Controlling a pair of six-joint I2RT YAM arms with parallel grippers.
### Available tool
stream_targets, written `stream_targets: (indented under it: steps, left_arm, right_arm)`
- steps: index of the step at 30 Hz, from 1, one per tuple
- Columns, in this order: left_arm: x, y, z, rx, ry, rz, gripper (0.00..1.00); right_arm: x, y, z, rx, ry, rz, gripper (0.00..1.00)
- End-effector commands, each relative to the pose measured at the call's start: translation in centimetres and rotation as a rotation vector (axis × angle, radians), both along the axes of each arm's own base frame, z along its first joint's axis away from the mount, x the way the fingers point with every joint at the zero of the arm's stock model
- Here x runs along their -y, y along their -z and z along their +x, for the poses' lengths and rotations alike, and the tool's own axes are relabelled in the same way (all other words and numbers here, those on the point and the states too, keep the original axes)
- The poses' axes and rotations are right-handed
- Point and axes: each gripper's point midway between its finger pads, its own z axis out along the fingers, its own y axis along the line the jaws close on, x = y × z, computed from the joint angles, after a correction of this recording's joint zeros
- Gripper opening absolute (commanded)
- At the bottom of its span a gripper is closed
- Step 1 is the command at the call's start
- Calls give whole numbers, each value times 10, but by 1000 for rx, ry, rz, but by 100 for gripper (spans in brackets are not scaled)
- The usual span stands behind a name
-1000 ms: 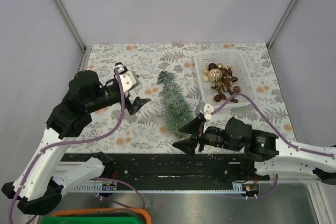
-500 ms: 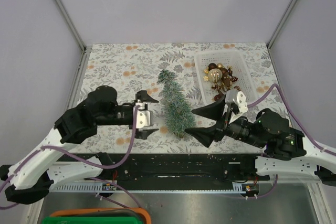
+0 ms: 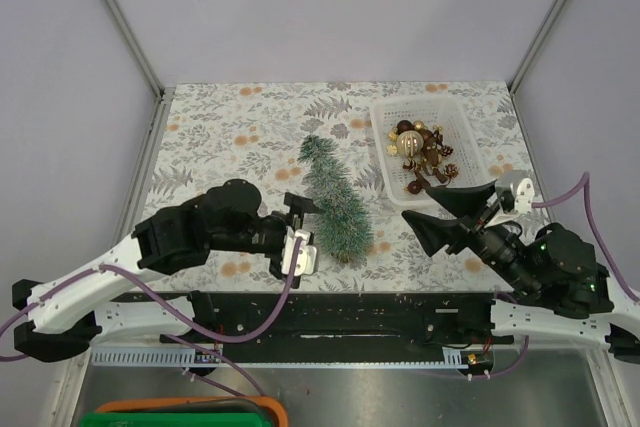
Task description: Decorate the small christmas tree
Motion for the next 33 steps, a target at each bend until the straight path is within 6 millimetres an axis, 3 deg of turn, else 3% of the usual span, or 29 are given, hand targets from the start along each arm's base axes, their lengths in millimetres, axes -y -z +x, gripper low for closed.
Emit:
stream_targets:
  steps: [1, 6, 12, 15, 17, 20, 22, 26, 29, 33]
  left_arm:
    - [-4, -52, 13, 121, -43, -91, 99]
    - [-12, -126, 40, 63, -221, -270, 99]
    - [-35, -217, 77, -2, -448, -547, 99]
    - [-61, -254, 103, -69, -597, -686, 99]
    - [-80, -266, 122, -108, -700, -746, 99]
    - [-103, -264, 148, -136, -830, -749, 99]
    - [-116, -251, 167, -171, -918, -735, 99]
    - [-145, -218, 201, -276, -1079, -679, 99]
    - [-158, -181, 219, -354, -1177, -589, 99]
    - [-169, -136, 226, -485, -1273, -497, 99]
  right_arm:
    - [13, 23, 23, -32, 172, -105, 79]
    - [26, 17, 42, -44, 330, -134, 84]
    - [7, -17, 63, 32, 421, -236, 86]
    - [-7, -25, 94, 16, 425, -248, 86]
    - [-8, -27, 126, -22, 443, -239, 86]
    - [12, -37, 189, -95, 508, -153, 87]
    - [29, -44, 228, -170, 478, -53, 89]
    - [88, -4, 299, -391, 587, 44, 99]
    - [122, 39, 326, -534, 731, 37, 100]
    - [148, 81, 336, -660, 883, 49, 99]
